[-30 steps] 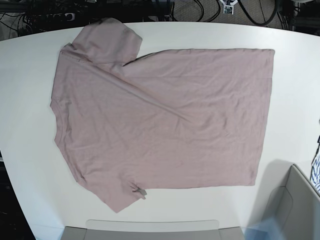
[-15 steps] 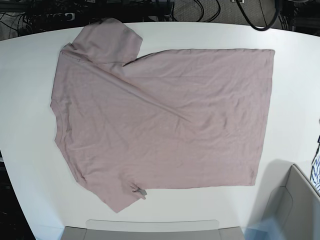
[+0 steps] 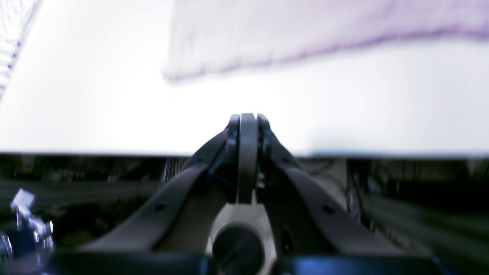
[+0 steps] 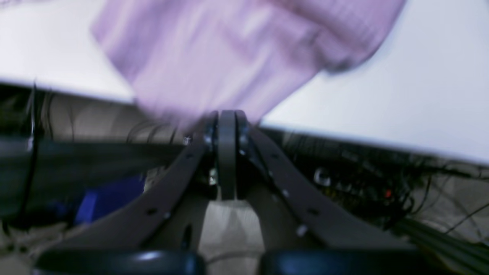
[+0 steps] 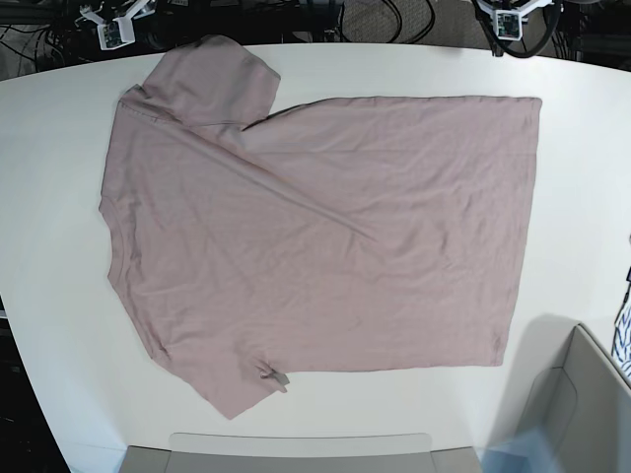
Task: Fold the T-shirt properly
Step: 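Lower both grippers onto the shirt's collar-side edge corners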
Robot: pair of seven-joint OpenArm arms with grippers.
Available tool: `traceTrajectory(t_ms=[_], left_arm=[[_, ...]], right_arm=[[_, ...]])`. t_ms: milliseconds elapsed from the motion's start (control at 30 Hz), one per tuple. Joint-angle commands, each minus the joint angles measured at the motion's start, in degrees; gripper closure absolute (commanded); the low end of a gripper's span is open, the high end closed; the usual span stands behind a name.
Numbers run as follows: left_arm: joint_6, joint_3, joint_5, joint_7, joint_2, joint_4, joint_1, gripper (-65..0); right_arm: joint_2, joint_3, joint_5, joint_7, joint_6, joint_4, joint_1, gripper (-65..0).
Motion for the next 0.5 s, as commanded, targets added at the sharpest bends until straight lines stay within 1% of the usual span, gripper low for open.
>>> traceTrajectory(t_ms=[0, 133, 233, 267, 300, 333, 367, 433, 467], left_arm=[[0.2, 1.3, 0.0, -1.9, 0.0, 2.5, 0.6, 0.0], [0.2, 4.2, 0.0, -1.8, -0.2, 3.3, -3.2, 0.0], [0.2, 5.5, 0.0, 1.8, 0.1, 3.3, -7.7, 0.0], [0.2, 6.1, 0.0, 3.7, 0.1, 3.3, -9.0, 0.0], [0.2, 6.7, 0.0, 5.6, 0.1, 3.3, -10.3, 0.0], [0.2, 7.5, 0.0, 7.0, 0.1, 3.3, -11.8, 0.0], [0.1, 8.3, 0.0, 8.1, 0.1, 3.3, -12.9, 0.0], [0.1, 10.2, 0.0, 8.9, 0.1, 3.3, -14.5, -0.3], [0.1, 11.0, 0.0, 8.9, 0.0, 3.3, -15.0, -0.3]], right_arm=[[1.2, 1.5, 0.2, 0.7, -0.1, 0.8, 0.2, -0.1], [0.2, 2.7, 0.6, -0.8, 0.0, 0.8, 3.8, -0.1], [-0.3, 2.6, 1.1, -5.6, 0.0, 0.5, 8.6, -0.1], [-1.3, 2.5, 2.3, -7.7, 0.0, 0.5, 10.5, -0.1], [-3.2, 2.7, 4.1, -10.4, 0.1, 0.5, 12.3, -0.2], [-5.0, 3.4, 6.4, -12.7, 0.3, 0.6, 13.8, -0.3], [-6.1, 4.8, 8.4, -14.6, 0.3, 0.6, 14.7, -0.3], [-6.9, 6.5, 12.4, -18.1, 0.6, 0.6, 16.6, -1.4], [-7.0, 6.7, 14.4, -19.9, 1.6, 0.6, 17.4, -3.0]])
